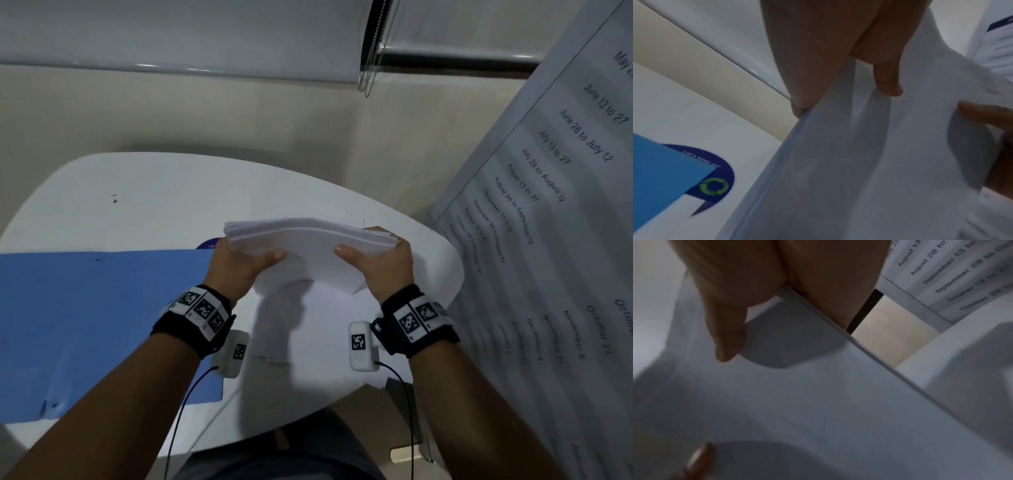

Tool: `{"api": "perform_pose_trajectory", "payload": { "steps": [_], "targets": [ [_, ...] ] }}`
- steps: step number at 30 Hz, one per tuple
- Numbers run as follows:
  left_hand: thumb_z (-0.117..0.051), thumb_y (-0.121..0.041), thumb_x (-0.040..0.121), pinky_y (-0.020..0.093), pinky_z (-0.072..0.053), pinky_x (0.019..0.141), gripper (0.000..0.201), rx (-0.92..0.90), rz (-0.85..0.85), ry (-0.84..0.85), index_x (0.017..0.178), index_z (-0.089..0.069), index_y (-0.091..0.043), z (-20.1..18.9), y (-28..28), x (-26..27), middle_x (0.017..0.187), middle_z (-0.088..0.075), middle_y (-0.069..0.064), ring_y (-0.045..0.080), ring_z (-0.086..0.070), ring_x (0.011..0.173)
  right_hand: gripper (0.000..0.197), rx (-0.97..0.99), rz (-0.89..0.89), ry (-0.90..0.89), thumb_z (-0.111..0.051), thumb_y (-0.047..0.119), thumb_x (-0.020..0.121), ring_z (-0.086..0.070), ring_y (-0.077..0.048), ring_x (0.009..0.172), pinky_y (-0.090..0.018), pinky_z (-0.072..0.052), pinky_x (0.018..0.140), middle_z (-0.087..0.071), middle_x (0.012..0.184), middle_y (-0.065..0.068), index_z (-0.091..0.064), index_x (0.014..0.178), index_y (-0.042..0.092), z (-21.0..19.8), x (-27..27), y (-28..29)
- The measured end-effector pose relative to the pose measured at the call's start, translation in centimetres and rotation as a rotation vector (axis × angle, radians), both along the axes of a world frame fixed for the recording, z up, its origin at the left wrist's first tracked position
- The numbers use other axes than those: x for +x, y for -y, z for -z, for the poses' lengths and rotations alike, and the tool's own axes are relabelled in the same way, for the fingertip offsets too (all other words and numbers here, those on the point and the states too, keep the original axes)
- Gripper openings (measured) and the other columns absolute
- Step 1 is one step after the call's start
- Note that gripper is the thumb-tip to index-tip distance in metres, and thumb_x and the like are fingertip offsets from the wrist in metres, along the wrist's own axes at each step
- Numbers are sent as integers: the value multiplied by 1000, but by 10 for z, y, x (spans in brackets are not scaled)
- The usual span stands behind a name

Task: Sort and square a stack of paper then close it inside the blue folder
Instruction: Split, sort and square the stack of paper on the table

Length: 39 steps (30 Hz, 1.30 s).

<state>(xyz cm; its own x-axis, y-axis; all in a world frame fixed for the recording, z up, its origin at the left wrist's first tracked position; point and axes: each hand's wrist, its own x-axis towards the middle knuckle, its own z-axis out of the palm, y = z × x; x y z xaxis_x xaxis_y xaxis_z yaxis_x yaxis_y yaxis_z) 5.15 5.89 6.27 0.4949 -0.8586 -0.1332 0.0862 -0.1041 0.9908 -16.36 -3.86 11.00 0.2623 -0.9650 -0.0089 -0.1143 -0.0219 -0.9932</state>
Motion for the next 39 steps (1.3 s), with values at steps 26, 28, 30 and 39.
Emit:
{"api": "perform_pose_trajectory", "payload": {
  "steps": [26,28,30,39],
  "targets": [
    [-84,-24,79,38,-57,84,19,121,-60,75,89,-72,-36,22,1,-4,90,-76,-14,14,-71,91,15,190,31,-13,-78,12,79,-70,1,76,-14,-53,67,-73,78,16,-69,84,23,53,-1,-4],
    [-85,-24,77,36,-56,79,17,101,-89,56,90,-75,-28,19,-2,6,88,-77,-9,13,-72,85,13,157,-63,-78,-70,17,88,-68,5,85,-16,-53,77,-72,91,18,-67,96,27,60,-5,-7],
    [-83,-20,80,35,-55,77,20,86,-93,-19,98,-75,-19,16,-8,15,91,-78,-7,10,-72,84,14,145,-128,-134,-60,20,95,-63,14,90,-9,-48,82,-67,101,21,-63,108,25,71,-4,-14],
    [-73,-37,76,35,-51,69,25,215,-99,-14,92,-70,-19,41,-52,22,82,-71,-4,22,-63,78,27,246,-30,-294,-48,35,100,-53,-12,72,-25,-43,69,-56,76,6,-56,81,18,103,10,-22]
  ]
}}
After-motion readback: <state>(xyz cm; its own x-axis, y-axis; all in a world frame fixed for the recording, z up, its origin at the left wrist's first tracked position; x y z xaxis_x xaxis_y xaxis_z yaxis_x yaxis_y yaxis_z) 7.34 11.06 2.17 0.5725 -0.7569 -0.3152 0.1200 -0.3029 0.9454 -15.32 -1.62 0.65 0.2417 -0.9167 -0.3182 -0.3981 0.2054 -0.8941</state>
